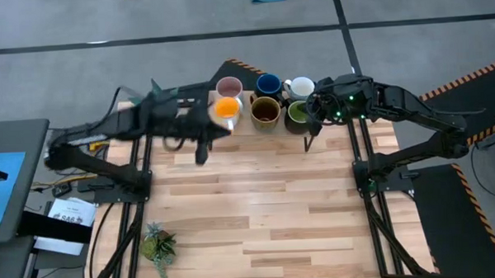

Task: Place coffee mugs
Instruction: Return to Home Position

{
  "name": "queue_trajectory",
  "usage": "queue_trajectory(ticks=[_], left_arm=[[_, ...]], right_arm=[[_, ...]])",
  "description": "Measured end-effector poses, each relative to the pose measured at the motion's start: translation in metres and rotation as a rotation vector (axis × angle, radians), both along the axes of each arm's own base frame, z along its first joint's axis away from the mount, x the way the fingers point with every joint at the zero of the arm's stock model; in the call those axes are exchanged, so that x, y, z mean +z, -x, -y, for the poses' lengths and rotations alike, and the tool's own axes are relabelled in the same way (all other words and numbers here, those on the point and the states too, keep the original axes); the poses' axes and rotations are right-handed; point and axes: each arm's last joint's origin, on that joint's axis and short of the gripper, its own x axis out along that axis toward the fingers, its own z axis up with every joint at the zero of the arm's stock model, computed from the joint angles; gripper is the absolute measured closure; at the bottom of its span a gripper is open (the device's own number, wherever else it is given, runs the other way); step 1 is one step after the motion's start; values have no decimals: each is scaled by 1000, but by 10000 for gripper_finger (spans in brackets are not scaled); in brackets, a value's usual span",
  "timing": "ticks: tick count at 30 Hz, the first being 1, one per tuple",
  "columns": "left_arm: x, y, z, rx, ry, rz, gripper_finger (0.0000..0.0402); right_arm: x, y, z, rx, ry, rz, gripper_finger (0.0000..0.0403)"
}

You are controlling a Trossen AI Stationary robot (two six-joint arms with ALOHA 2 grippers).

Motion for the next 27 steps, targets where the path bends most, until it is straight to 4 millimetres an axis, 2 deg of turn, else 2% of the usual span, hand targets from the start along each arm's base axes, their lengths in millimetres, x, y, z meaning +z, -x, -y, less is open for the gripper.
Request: queue_trajectory(ticks=[3, 7, 12, 19, 27], left_arm=[[-21, 18, 19, -25, -6, 140, 401], [-54, 43, 28, -48, 37, 285, 401], [-95, 72, 30, -45, 85, 366, 401], [-135, 109, 30, -46, 110, 444, 401], [-188, 127, 31, -52, 181, 573, 401]], right_arm=[[0, -1, -2, 40, -8, 5, 361], [2, -3, -5, 93, 2, 23, 361], [6, -5, -8, 118, 18, 65, 361], [6, -6, -13, 136, 1, 65, 362], [1, -6, -25, 152, -84, 35, 374]])
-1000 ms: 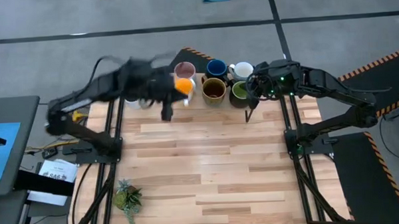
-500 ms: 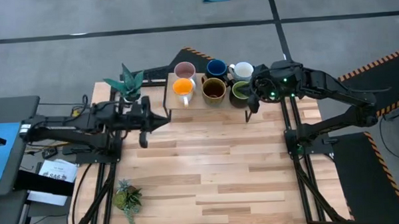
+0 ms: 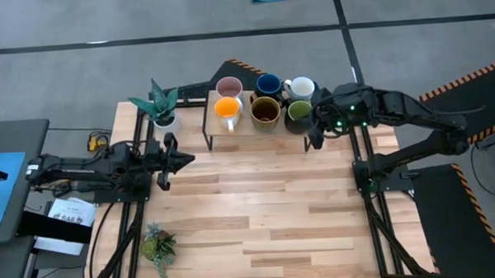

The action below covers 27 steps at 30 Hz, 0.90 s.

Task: Place coffee mugs
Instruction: Return to Home Position

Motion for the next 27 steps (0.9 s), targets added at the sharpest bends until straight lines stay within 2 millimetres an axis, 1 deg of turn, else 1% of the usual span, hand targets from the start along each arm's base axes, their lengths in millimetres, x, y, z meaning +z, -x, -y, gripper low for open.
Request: queue_trajectory(ticks=[6, 12, 16, 20, 23, 27], left_arm=[[-31, 6, 0, -9, 32, 28, 401], [-52, 12, 0, -9, 54, 34, 401], [-52, 15, 0, -2, 65, 36, 402], [-51, 18, 0, 3, 61, 46, 401], [-54, 19, 0, 0, 93, 18, 401], [-57, 18, -1, -2, 115, -7, 401]], right_arm=[[-2, 0, -11, 95, -57, -20, 374], [-2, -1, -22, 146, -65, -19, 376], [-1, 7, -25, 159, -67, -31, 376], [0, 22, -29, 176, -73, -12, 377], [-12, 34, -35, 205, -87, 30, 377], [-37, 46, -41, 237, -100, 158, 377]])
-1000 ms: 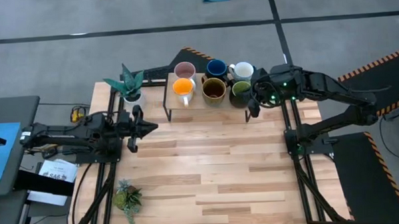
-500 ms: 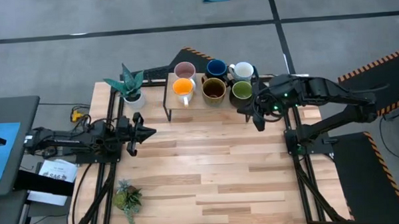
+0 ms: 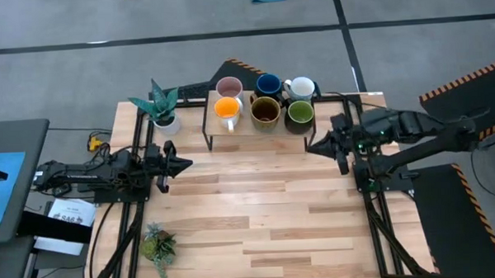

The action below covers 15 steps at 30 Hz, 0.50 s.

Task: Place coffee mugs
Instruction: Return to Home Position

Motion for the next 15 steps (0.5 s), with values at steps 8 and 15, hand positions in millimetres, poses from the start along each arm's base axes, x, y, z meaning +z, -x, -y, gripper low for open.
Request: queue_trajectory(ticks=[8, 15], left_arm=[[-18, -3, 0, 8, -53, -190, 401], [-37, -2, 0, -13, -57, -398, 401]], right_arm=[[-62, 27, 1, 0, 23, 222, 378], [-113, 50, 3, -4, 9, 390, 378]])
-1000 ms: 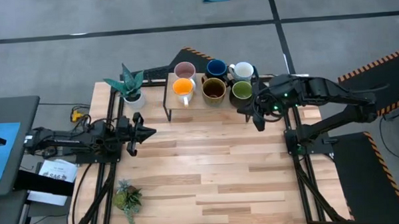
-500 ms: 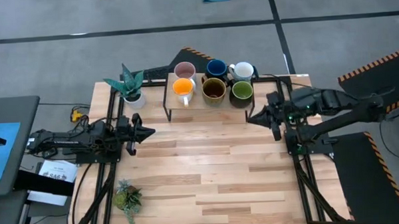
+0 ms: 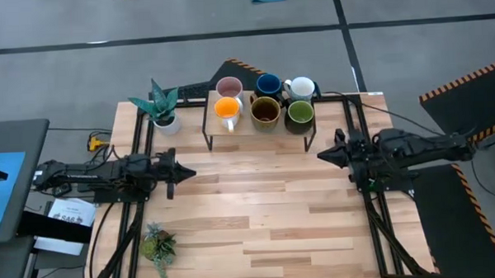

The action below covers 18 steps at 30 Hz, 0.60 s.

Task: Place coffee mugs
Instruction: Return to Home Position

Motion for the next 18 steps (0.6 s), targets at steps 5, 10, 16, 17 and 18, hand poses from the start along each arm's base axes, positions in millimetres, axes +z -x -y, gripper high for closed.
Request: queue_trajectory(ticks=[5, 10, 16, 17, 18], left_arm=[[-1, 0, 0, -10, 1, -24, 401], [-1, 0, 0, -10, 1, -30, 401], [4, 3, 0, -6, 0, 40, 401], [5, 4, 0, -6, -1, 59, 401], [7, 5, 0, -7, -1, 77, 401]], right_arm=[[-34, 7, 1, -1, -7, 89, 378], [-64, 11, 1, -1, -8, 100, 378], [-89, 12, 1, -11, -9, 99, 378], [-93, 11, 2, -16, -9, 95, 378], [-98, 11, 2, -21, -8, 81, 378]])
